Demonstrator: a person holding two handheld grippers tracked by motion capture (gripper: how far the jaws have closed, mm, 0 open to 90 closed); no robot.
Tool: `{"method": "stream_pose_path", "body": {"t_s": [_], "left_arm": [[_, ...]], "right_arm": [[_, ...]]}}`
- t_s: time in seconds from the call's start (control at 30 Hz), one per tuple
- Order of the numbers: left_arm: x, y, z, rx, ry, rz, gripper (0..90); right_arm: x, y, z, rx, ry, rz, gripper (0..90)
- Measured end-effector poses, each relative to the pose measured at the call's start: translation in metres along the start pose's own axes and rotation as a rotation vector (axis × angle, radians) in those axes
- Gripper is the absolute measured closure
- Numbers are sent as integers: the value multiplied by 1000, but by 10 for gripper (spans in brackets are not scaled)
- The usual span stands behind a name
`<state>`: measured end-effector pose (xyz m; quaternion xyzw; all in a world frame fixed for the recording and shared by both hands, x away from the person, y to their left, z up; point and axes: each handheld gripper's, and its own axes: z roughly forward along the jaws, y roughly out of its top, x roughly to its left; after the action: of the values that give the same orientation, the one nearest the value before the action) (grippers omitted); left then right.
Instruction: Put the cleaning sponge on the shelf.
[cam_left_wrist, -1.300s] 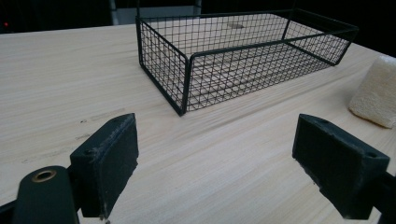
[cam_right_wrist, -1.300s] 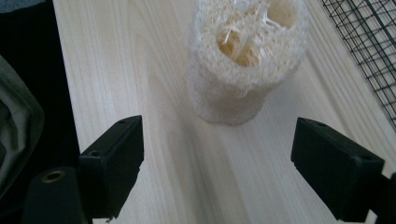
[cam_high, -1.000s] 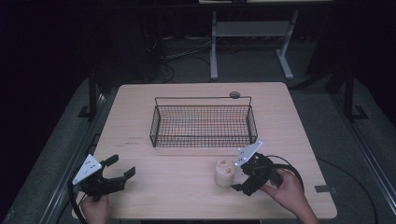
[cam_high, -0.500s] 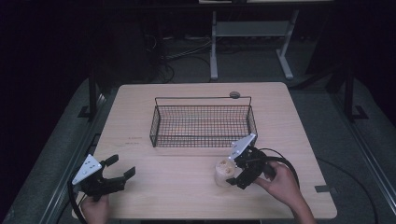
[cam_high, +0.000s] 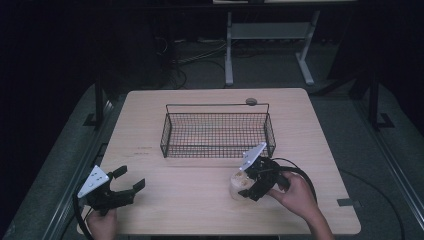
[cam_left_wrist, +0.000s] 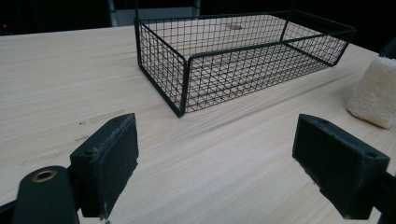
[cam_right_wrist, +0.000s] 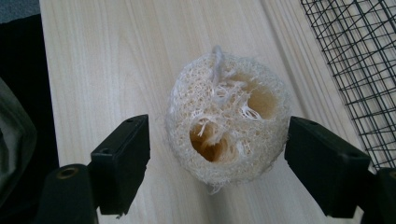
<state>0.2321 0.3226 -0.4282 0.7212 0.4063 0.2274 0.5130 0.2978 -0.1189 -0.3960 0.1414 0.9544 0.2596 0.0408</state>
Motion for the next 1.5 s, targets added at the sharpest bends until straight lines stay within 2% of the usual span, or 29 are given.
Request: {"method": "stream_pose_path", "body": {"t_s": [0.3, 0.37, 0.57, 0.93, 1.23, 1.5], "left_arm": [[0, 0, 0, -1, 0, -2, 138], [0, 0, 0, -1, 0, 0, 138], [0, 0, -1, -4, 0, -1, 138], [0, 0, -1, -3, 0, 1, 138], [0, 0, -2, -4, 1, 3, 138], [0, 0, 0, -1, -1, -1, 138]], "right_arm": [[-1, 5, 5, 6, 4, 4, 227], [-2, 5, 5, 8, 4, 4, 271], [0, 7, 5, 15, -5, -4, 284], [0, 15, -5, -7, 3, -25, 286], [-1, 24, -8, 14, 7, -42, 286], [-7, 29, -19, 4, 0, -43, 286]]}}
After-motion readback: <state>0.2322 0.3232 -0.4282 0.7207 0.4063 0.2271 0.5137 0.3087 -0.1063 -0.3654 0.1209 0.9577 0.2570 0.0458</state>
